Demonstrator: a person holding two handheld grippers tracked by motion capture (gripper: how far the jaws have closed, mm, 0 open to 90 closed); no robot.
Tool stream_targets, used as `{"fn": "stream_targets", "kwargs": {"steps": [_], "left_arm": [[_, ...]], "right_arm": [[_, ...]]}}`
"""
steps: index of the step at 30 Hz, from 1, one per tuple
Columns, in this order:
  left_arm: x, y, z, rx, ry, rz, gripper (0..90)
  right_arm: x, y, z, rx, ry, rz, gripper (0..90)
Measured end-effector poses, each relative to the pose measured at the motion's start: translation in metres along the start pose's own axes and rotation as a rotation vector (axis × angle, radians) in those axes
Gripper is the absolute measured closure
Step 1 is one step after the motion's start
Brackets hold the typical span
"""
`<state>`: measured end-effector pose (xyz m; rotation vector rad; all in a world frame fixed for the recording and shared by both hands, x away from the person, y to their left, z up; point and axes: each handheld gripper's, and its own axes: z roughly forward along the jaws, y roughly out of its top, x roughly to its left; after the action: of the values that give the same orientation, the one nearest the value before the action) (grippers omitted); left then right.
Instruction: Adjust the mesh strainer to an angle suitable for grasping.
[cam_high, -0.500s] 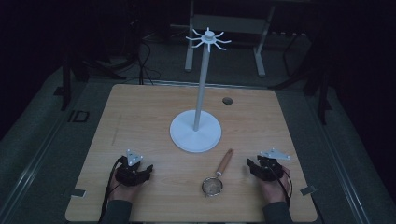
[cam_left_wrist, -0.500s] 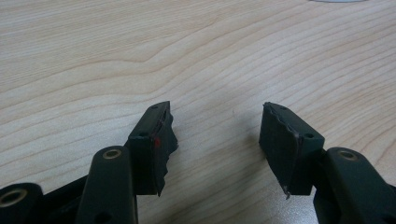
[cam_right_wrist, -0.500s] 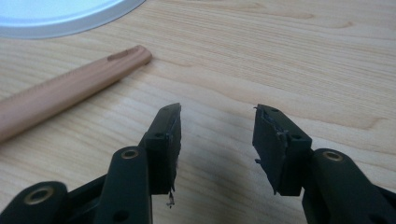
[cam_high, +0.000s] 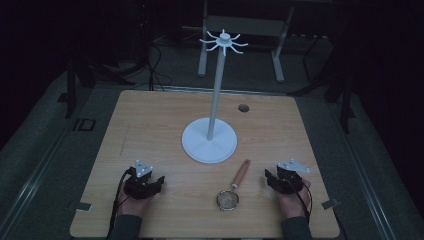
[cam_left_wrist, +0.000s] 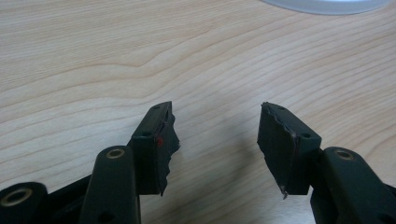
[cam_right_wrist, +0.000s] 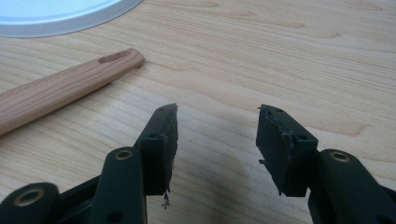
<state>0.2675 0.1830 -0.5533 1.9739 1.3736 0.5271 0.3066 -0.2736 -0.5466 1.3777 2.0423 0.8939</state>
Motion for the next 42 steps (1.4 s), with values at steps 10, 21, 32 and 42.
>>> {"fn": "stream_targets", "kwargs": {"steps": [10,21,32,42], "left_arm": [[-0.013,0.013,-0.01,-0.017,-0.035,0.022,46.8],[-0.026,0.037,-0.015,-0.01,-0.06,0.044,47.2],[-0.05,0.067,-0.008,0.008,-0.095,0.095,47.1],[-0.068,0.087,0.001,0.032,-0.135,0.132,46.8]], "right_arm": [[-0.007,-0.002,-0.001,-0.009,-0.01,0.028,46.5],[-0.004,-0.002,-0.001,-0.014,-0.023,0.007,45.6],[-0.006,-0.003,-0.001,-0.011,-0.039,0.005,45.3],[-0.007,-0.003,0.0,-0.005,-0.05,-0.001,45.0]]}}
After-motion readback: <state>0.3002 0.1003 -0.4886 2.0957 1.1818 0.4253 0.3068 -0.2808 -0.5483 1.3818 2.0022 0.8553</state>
